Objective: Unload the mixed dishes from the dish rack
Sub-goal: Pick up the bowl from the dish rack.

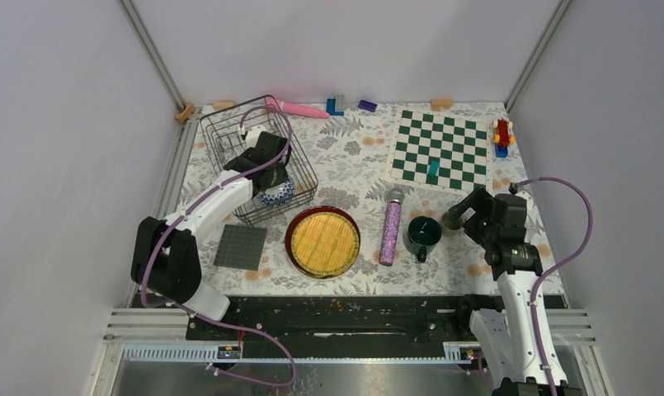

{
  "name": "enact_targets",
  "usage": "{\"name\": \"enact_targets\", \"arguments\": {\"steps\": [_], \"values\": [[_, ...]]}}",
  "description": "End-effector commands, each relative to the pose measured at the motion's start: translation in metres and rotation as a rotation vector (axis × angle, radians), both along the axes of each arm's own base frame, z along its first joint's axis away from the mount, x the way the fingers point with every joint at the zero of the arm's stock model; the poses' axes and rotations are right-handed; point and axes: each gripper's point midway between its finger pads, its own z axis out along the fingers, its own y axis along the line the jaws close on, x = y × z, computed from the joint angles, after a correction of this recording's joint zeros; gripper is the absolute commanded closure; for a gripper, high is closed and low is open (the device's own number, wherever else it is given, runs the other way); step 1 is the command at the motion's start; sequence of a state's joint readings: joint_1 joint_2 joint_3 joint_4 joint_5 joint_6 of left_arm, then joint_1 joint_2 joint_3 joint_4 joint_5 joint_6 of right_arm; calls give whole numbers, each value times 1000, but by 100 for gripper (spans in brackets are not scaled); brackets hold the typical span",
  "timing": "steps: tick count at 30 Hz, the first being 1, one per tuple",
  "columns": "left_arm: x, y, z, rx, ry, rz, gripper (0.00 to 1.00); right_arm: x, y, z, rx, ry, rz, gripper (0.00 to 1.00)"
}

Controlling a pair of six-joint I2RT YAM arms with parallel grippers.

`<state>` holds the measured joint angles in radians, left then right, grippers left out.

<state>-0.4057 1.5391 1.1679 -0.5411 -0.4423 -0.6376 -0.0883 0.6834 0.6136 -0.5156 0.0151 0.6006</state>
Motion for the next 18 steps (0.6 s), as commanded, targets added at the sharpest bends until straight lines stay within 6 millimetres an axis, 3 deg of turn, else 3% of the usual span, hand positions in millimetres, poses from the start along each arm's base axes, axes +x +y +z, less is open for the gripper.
{"name": "enact_targets", "arguments": {"steps": [1,6,11,14,18], "values": [[11,7,47,-37,-160,28,100,11,18,16,54,-98,95,0],[11,8,63,-92,-222,20,100,17,48,37,153,-216,233,0],[7,14,88,-151,-316,18,100,24,98,69,286,-345,455,1],[1,17,104,-186,-380,19,100,23,138,81,271,-371,589,1],[-8,20,121,-240,-463,19,100,28,196,118,388,-495,764,1]]}}
